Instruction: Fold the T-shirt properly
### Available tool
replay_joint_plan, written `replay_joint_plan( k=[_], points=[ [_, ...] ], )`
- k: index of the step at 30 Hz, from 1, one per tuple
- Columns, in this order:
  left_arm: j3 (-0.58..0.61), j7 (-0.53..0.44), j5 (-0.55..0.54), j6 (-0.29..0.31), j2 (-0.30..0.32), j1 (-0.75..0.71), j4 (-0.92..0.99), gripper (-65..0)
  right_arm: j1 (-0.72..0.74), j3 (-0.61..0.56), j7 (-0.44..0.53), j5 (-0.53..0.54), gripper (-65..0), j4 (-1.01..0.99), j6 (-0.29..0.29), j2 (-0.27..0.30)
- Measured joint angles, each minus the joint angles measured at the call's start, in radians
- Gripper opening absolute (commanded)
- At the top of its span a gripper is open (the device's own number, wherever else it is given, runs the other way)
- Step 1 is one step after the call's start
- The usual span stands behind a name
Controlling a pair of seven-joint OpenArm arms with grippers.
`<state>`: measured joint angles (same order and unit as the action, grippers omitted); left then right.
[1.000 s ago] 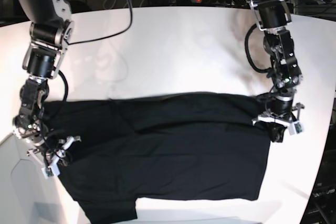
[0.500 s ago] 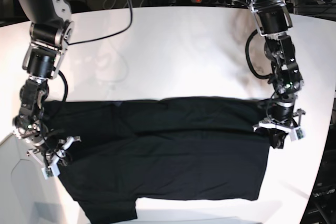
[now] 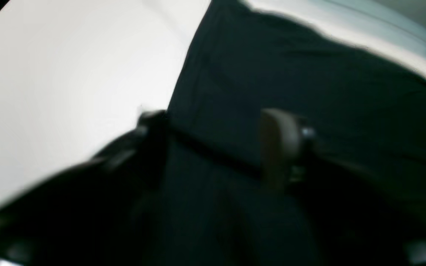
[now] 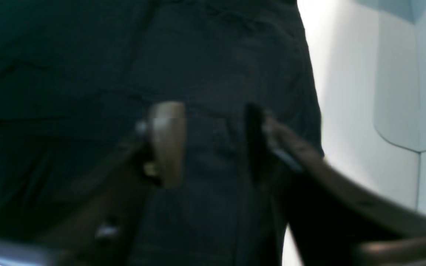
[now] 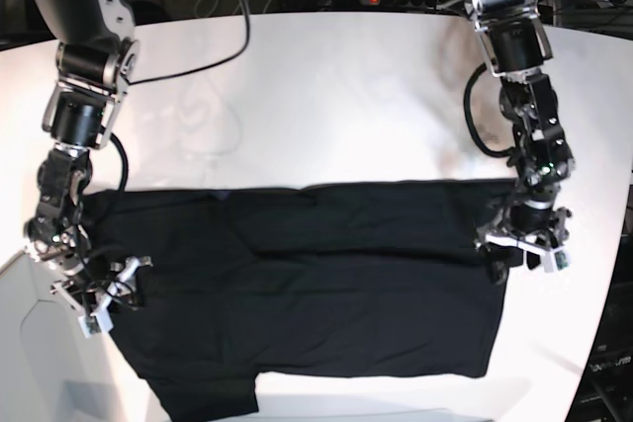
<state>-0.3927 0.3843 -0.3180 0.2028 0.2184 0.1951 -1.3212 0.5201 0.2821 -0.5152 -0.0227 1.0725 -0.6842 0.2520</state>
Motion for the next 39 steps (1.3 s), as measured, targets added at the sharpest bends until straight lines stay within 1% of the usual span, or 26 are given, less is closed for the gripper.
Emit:
replay_joint_plan(
  k=[1, 3, 6, 8, 11, 15, 21, 23, 26, 31, 36, 39],
  points=[
    [0.0, -0.005, 0.0, 0.003, 0.0, 0.002, -0.018, -20.0, 0.0, 0.0, 0.0, 0.0, -27.2, 0.001, 0.0, 0.0],
    [0.0, -0.019, -0.002, 0.004, 0.001, -0.006, -0.047, -21.3, 0.0, 0.0, 0.0, 0.0, -24.8, 0.001, 0.0, 0.0],
    [-0.015, -0.013, -0.004, 0.006, -0.001, -0.059, -0.065, -21.4, 0.0, 0.003, -0.004, 0.001, -24.6, 0.002, 0.0, 0.0],
    [-0.071, -0.002, -0.005, 0.007, -0.009, -0.103, -0.06, -21.4, -0.008, 0.006, -0.007, 0.002, -24.6, 0.022, 0.0, 0.0],
    [-0.139, -0.006, -0.005, -0.003, -0.007, -0.167, -0.056, -21.4, -0.059, 0.007, -0.006, 0.001, -24.6, 0.094, 0.0, 0.0],
    [-0.149, -0.003, -0.004, 0.003, -0.008, -0.227, -0.055, -21.3, -0.123, 0.007, -0.008, 0.002, -24.7, 0.18, 0.0, -0.003],
    [-0.142, -0.005, -0.008, 0.007, -0.013, -0.22, 0.064, -21.3, -0.185, 0.014, -0.007, 0.004, -24.8, 0.202, 0.0, -0.001],
    [-0.142, -0.013, -0.007, 0.006, -0.015, -0.219, 0.082, -21.3, -0.206, 0.062, -0.008, 0.005, -24.8, 0.201, -0.001, -0.009],
    [-0.142, -0.015, -0.008, 0.004, -0.013, -0.21, 0.097, -21.4, -0.213, 0.137, -0.011, 0.001, -24.7, 0.201, 0.0, 0.0],
    [-0.142, -0.049, -0.012, 0.008, -0.012, -0.174, 0.155, -21.6, -0.231, 0.241, -0.006, 0.003, -24.3, 0.203, 0.0, 0.003],
    [-0.139, -0.059, -0.015, 0.01, -0.005, -0.15, 0.189, -21.7, -0.288, 0.254, -0.01, 0.0, -24.8, 0.203, -0.001, 0.02],
    [-0.096, -0.07, -0.011, 0.006, -0.002, -0.15, 0.19, -21.7, -0.311, 0.248, -0.008, 0.003, -24.8, 0.203, -0.001, 0.023]
  ],
)
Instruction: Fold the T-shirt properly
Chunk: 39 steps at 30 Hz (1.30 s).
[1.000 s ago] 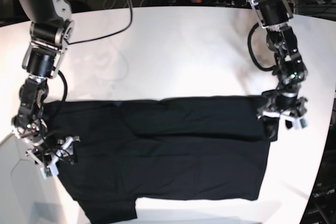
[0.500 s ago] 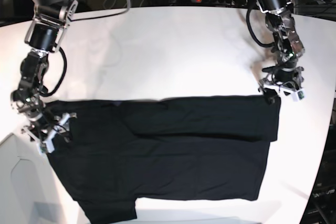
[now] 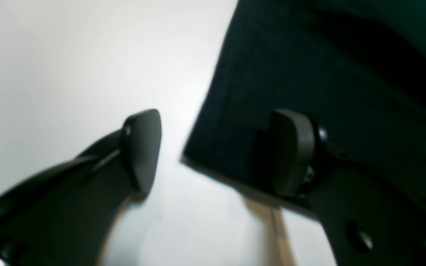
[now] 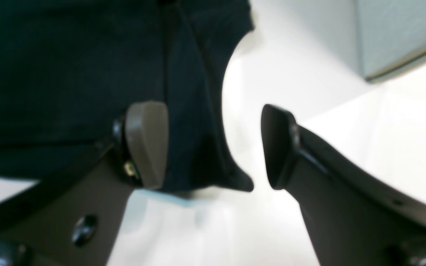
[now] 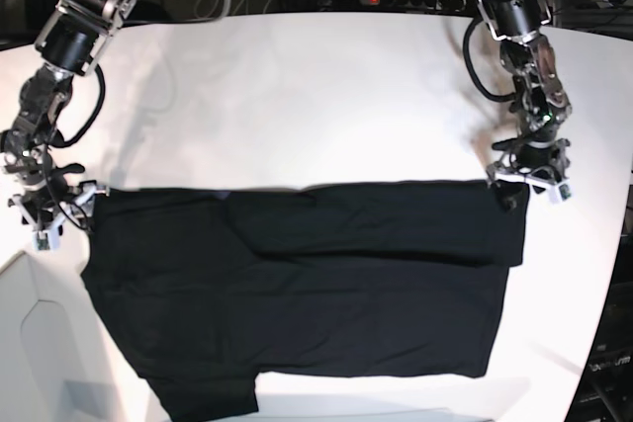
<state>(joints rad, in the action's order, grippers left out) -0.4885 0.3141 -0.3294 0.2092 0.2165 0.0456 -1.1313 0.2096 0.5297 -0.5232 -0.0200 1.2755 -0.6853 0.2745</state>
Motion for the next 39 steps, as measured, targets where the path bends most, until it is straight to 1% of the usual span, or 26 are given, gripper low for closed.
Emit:
replay_joint_plan(
  k=[4, 6, 8, 11, 13, 18, 19, 29, 31, 35, 39],
  points=[
    [0.013, -0.001, -0.001, 0.001, -0.001, 0.003, -0.001, -21.7, -0.004, 0.0, 0.013, 0.0, -24.9, -0.031, 0.001, 0.019],
    [0.013, -0.001, -0.001, 0.001, -0.001, 0.002, -0.001, -21.6, 0.005, 0.0, 0.009, -0.002, -26.9, -0.071, 0.001, 0.025],
    [0.013, 0.001, -0.001, 0.001, -0.001, 0.002, -0.002, -21.6, 0.021, 0.0, 0.004, -0.001, -30.2, -0.101, 0.0, 0.035],
    [0.013, 0.007, -0.001, 0.001, -0.001, 0.0, -0.008, -21.6, 0.035, 0.0, 0.016, 0.001, -37.7, -0.106, 0.001, 0.045],
    [0.012, 0.006, -0.001, 0.001, -0.001, 0.0, -0.008, -21.6, 0.035, 0.0, 0.015, 0.0, -43.9, -0.106, 0.0, 0.044],
    [0.011, 0.006, -0.004, 0.001, -0.001, 0.0, -0.008, -21.6, 0.027, 0.0, 0.012, 0.001, -63.8, -0.11, 0.0, 0.039],
    [0.01, 0.006, -0.004, 0.001, -0.001, 0.0, -0.008, -21.6, 0.025, -0.001, 0.012, 0.001, -65.0, -0.11, 0.001, 0.039],
    [0.01, 0.006, -0.004, 0.001, -0.001, -0.001, -0.009, -21.5, 0.003, 0.002, 0.012, 0.001, -65.0, -0.099, 0.001, 0.044],
    [0.01, 0.007, -0.004, 0.001, -0.001, -0.001, -0.009, -21.5, -0.021, 0.005, 0.002, -0.002, -65.0, -0.06, 0.0, 0.042],
    [0.01, 0.015, -0.004, 0.002, -0.001, -0.001, -0.014, -21.5, -0.074, 0.006, 0.01, 0.004, -65.0, 0.04, 0.0, 0.038],
    [0.01, 0.033, -0.003, 0.001, -0.002, -0.006, -0.034, -21.5, -0.089, 0.032, 0.011, 0.005, -65.0, 0.053, 0.0, 0.011]
  ],
)
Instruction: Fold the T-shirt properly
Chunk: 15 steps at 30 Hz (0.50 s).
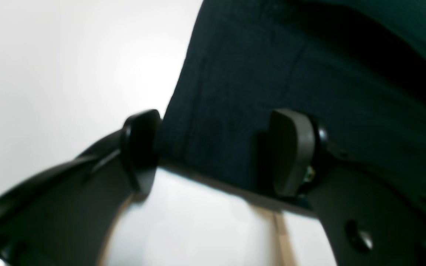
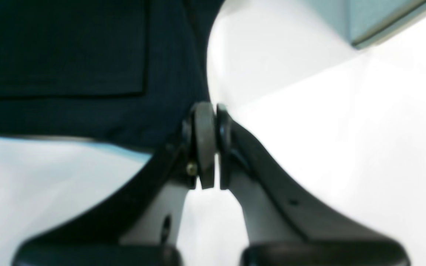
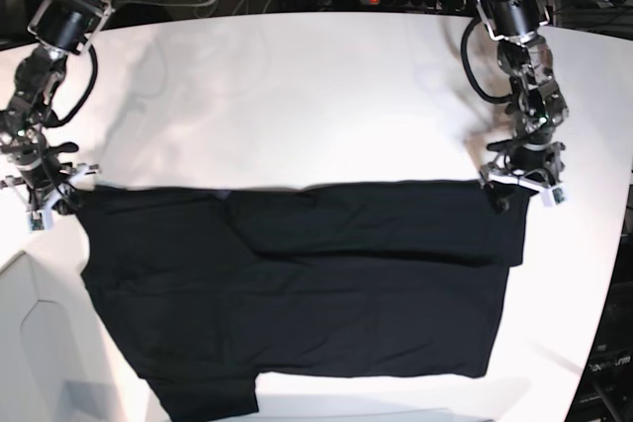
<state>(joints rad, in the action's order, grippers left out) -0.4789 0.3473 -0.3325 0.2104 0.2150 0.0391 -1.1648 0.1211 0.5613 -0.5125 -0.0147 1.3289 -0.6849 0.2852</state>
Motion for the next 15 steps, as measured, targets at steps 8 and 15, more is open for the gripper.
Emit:
replay_joint_plan(
  k=[8, 15],
  points=[
    [0.0, 0.008, 0.0, 0.0, -0.002, -0.003, -0.009, -21.5, 0.081, -0.077, -0.021, -0.002, -48.5, -0.001, 0.001, -0.009],
    [0.0, -0.009, -0.001, 0.002, -0.002, -0.021, -0.014, -21.5, 0.199, -0.174, -0.028, -0.004, -37.2, -0.194, 0.0, 0.001]
  ],
)
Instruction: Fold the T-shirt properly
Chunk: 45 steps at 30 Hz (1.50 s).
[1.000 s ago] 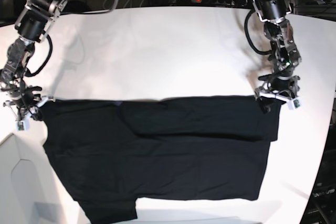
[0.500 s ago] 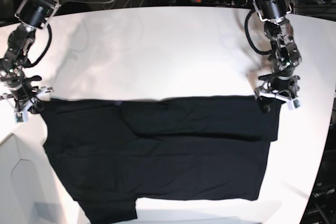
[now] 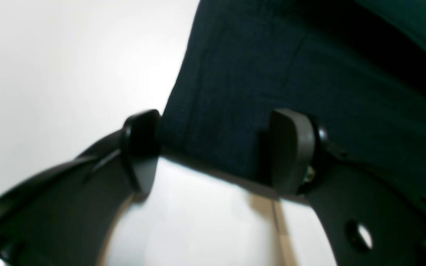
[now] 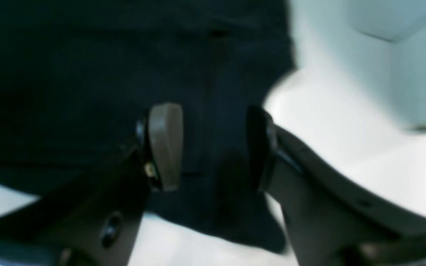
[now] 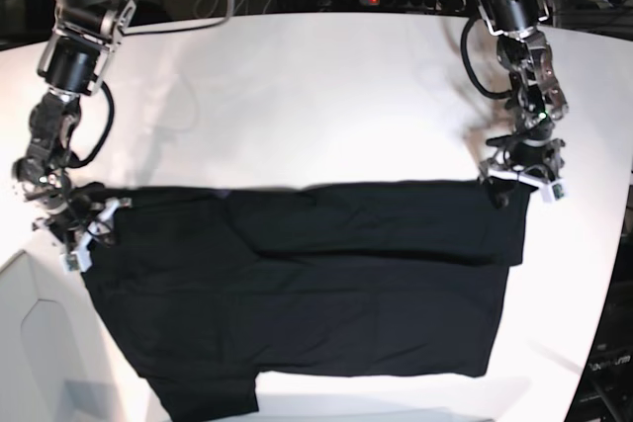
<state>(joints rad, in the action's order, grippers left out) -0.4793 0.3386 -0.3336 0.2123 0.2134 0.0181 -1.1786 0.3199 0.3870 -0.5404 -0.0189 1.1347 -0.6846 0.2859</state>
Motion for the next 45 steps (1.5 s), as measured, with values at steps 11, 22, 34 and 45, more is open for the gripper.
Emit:
replay_joint_plan(
  k=[11, 22, 34, 45],
  points=[
    [-0.001, 0.001, 0.0, 0.001, 0.0, -0.001, -0.001, -21.5, 0.085, 0.002, 0.057, -0.002, -38.1, -0.163, 0.0, 0.054],
    [-0.001, 0.001, 0.0, 0.001, 0.0, -0.001, -0.001, -21.5, 0.053, 0.003, 0.061, -0.002, -38.6, -0.164, 0.0, 0.055],
    [-0.001, 0.001, 0.0, 0.001, 0.0, -0.001, -0.001, -21.5, 0.025, 0.004, 0.063, -0.002, -65.0, -0.162, 0.0, 0.055],
    [-0.002, -0.003, 0.0, 0.001, 0.003, -0.009, -0.003, -21.5, 0.044, 0.007, 0.063, -0.001, -59.7, -0.136, 0.001, 0.062]
  ],
)
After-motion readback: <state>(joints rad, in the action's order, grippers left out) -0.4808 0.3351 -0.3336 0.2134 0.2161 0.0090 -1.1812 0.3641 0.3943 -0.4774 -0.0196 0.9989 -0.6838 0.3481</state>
